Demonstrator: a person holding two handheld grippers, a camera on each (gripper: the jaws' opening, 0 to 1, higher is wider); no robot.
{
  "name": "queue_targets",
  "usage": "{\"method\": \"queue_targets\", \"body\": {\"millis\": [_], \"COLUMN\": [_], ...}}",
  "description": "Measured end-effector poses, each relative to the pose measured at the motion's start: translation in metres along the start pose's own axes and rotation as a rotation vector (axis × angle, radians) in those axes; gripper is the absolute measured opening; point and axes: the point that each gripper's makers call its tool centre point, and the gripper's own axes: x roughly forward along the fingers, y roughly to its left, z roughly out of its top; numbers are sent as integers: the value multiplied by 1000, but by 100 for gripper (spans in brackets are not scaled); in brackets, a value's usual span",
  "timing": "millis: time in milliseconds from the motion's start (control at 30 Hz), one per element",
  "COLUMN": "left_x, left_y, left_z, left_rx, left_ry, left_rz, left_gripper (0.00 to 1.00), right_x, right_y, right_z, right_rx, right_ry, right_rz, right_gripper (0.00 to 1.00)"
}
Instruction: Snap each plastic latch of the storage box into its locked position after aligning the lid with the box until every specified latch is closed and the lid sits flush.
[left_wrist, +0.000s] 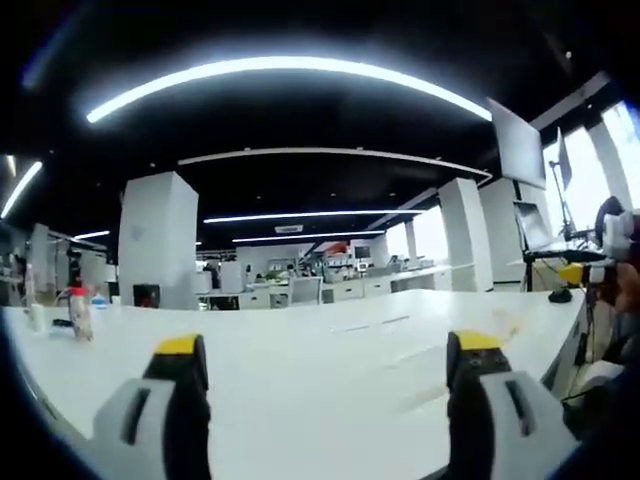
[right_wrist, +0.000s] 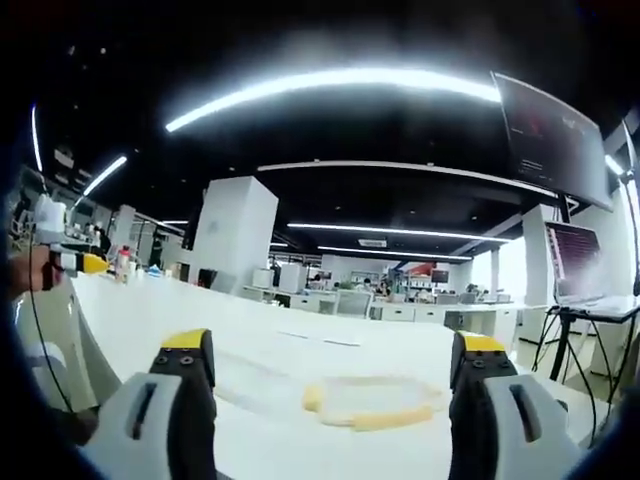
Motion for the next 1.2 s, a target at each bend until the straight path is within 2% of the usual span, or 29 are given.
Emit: {"method": "queue_targets", "body": {"millis": [567, 1200], "left_x": [0, 2], "left_y": [-4, -18], "left_z": [-1, -3], "left_rx": [-4, -12], "left_ry": [7, 32], "left_rz": [-18, -64], "left_gripper": [99, 97], "right_x": [-2, -4], "right_y": [-4, -4], "right_z": [-1, -4], "right_rx": [-17, -38], "right_ry": [11, 25], "right_rz": [10, 15], "right_gripper": [98, 98]}}
